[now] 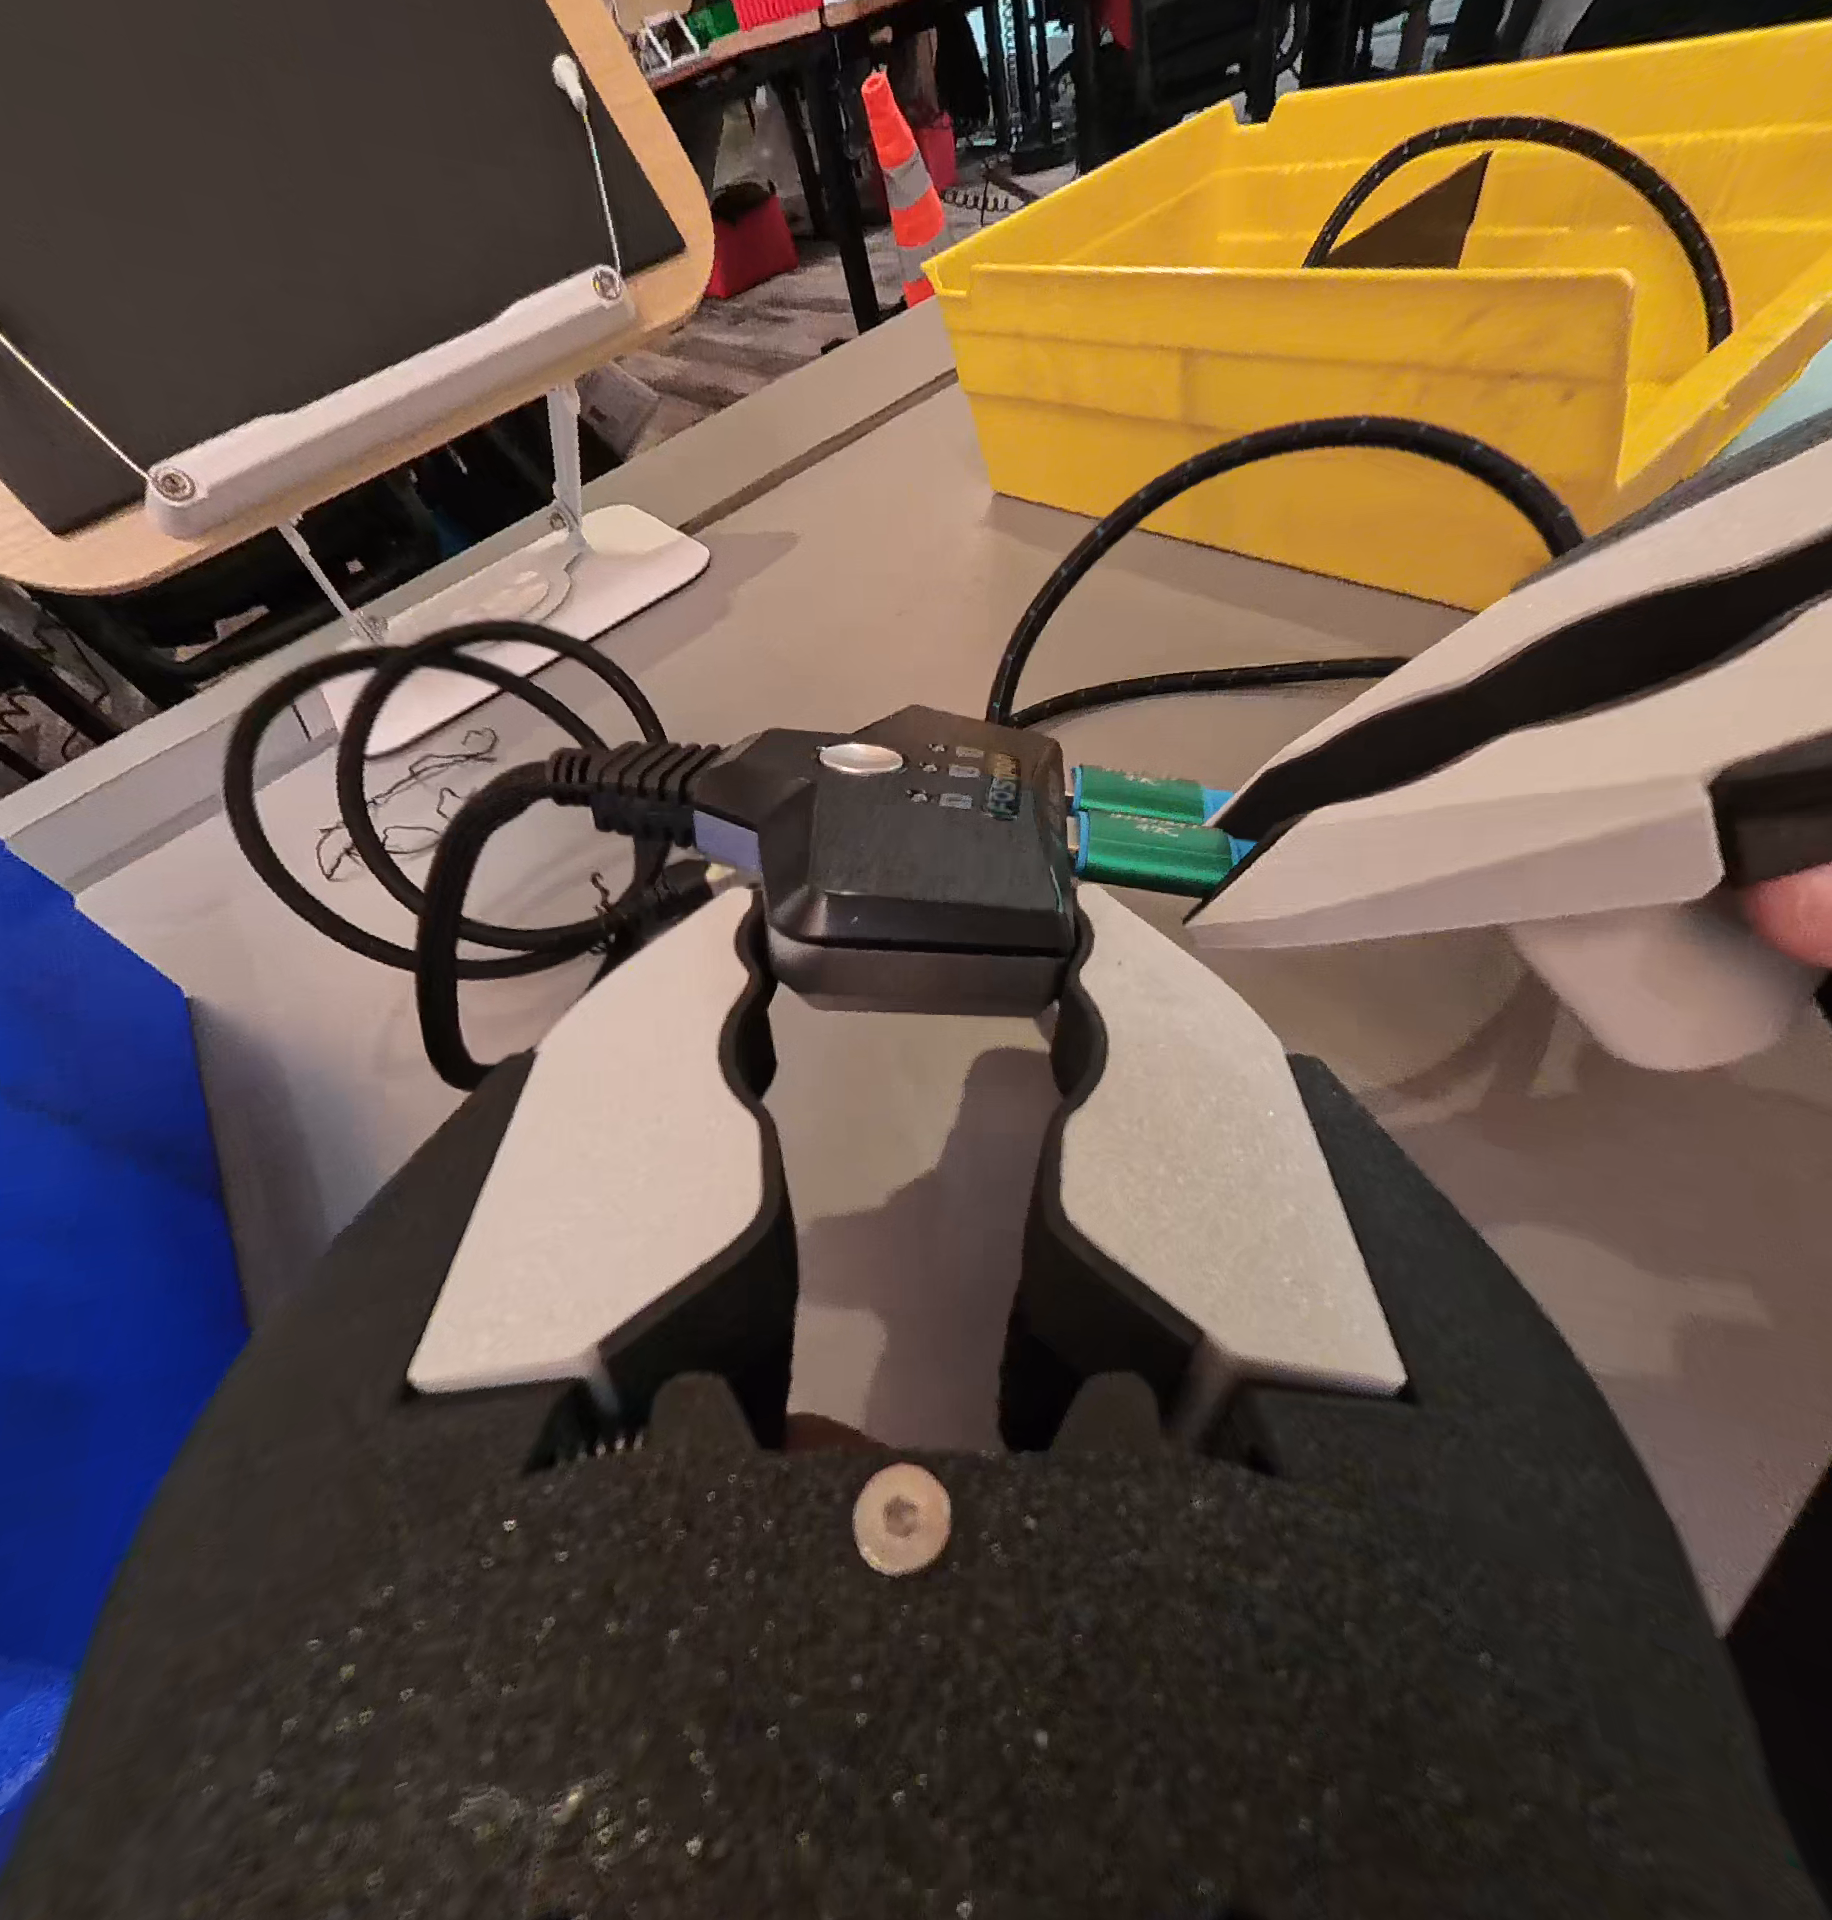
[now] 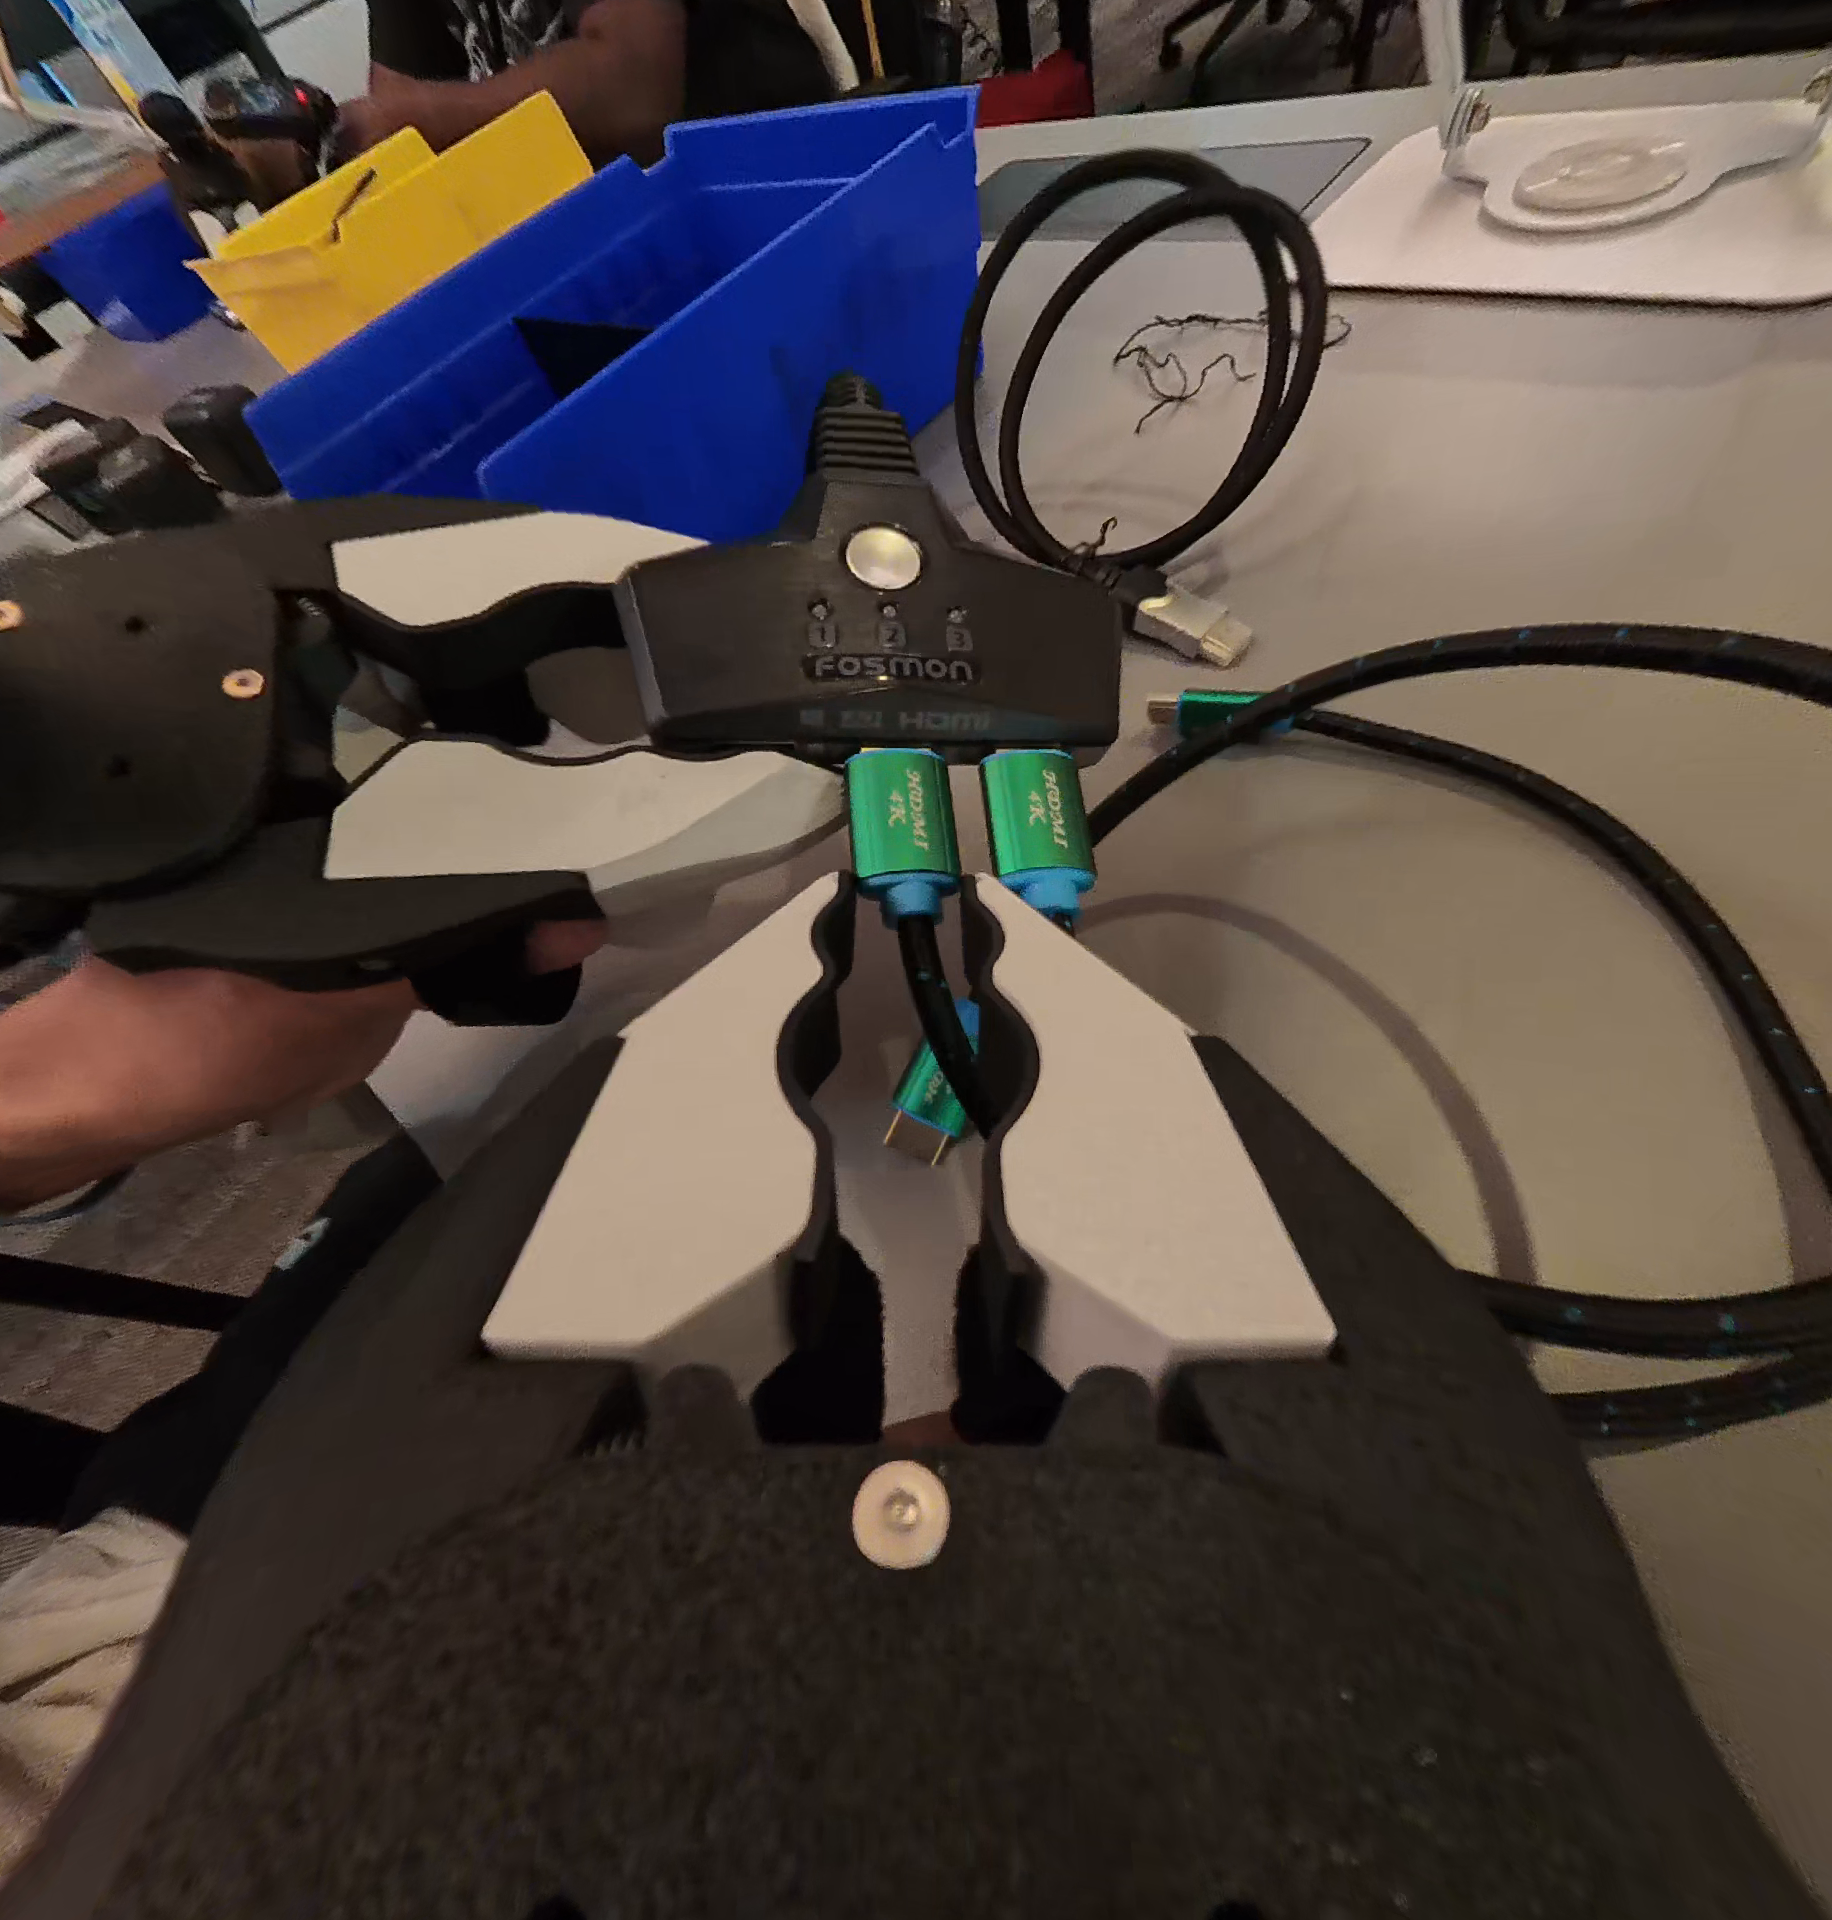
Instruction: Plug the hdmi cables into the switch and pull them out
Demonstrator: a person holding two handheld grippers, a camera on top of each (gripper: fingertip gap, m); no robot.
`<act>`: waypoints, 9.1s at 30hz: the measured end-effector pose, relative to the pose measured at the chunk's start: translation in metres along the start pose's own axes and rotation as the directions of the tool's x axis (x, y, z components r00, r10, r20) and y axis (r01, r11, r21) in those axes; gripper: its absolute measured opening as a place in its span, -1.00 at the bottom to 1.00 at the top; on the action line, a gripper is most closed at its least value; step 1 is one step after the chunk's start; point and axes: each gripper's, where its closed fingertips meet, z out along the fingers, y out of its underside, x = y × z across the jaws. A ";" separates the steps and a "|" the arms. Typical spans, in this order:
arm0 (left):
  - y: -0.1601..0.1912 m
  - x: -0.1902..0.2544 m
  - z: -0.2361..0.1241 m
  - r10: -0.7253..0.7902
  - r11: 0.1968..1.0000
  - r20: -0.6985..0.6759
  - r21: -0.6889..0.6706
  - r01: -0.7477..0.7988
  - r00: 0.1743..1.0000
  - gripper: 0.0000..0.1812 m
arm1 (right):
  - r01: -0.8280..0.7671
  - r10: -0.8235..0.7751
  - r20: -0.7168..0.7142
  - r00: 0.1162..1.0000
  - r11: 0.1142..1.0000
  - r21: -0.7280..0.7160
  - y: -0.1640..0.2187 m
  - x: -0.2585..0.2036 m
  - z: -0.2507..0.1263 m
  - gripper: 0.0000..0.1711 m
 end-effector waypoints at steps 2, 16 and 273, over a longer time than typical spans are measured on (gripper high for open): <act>0.001 -0.001 0.001 0.018 1.000 -0.004 0.014 -0.018 1.000 -0.43 | -0.044 0.044 0.031 0.999 0.999 -0.012 0.001 0.000 0.002 -0.78; 0.010 0.004 0.015 0.037 0.998 -0.025 -0.056 -0.038 0.999 -0.43 | -0.056 0.055 -0.017 0.998 0.998 -0.043 0.015 0.012 -0.002 -0.89; 0.051 0.083 -0.007 0.262 0.872 -0.439 -0.275 -0.406 0.860 -0.28 | 0.110 -0.097 0.216 0.972 0.993 -0.049 -0.068 0.065 -0.053 -0.21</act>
